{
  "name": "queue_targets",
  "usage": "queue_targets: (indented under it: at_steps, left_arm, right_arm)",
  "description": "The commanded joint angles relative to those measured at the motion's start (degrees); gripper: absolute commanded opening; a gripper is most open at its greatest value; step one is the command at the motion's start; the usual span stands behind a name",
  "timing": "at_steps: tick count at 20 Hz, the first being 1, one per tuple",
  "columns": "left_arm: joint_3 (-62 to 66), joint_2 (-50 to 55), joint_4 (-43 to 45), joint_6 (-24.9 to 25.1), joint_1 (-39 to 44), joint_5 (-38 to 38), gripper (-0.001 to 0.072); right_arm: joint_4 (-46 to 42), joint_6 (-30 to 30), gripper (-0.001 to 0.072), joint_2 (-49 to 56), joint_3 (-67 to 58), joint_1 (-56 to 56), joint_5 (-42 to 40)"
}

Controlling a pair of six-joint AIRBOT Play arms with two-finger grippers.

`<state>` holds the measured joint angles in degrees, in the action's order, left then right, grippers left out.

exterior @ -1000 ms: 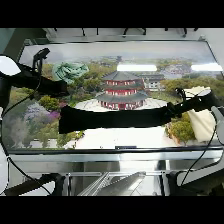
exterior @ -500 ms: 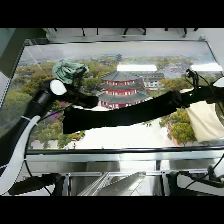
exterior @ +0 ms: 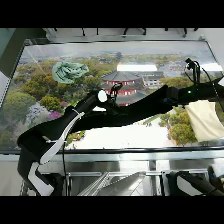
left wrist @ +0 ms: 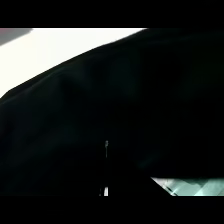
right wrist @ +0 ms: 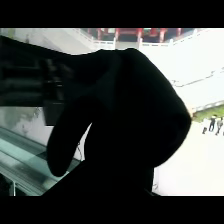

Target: Fold the shirts.

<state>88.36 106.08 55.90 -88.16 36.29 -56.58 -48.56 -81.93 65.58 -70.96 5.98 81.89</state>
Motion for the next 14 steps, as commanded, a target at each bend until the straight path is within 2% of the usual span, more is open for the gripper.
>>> queue_targets:
  at_steps: [1,5,8,11,14]
  left_arm:
    - [5.7,6.0,-0.4,-1.5,1.3,-1.8,0.0014]
    - [10.8,8.9,-0.6,-4.1,1.4,-2.8,0.0014]
    - [15.5,7.9,2.3,-3.8,0.5,-10.2,0.0014]
    - [16.0,1.6,12.2,-1.2,-2.3,-22.0,0.0014]
    - [7.8,-10.3,16.7,0.7,-8.5,-25.5,0.0014]
  right_arm:
    - [2.2,-0.4,0.0030,-1.2,-0.1,-1.8,-0.9]
    - [2.8,0.6,0.0030,-1.2,-0.1,-2.5,-1.0]
    - [2.3,0.7,0.0030,-1.2,-0.1,-2.5,-1.0]
    - [2.4,0.5,0.0029,-1.2,-0.1,-2.9,-2.1]
    - [2.8,0.3,0.0029,-1.0,-0.1,-6.8,-6.7]
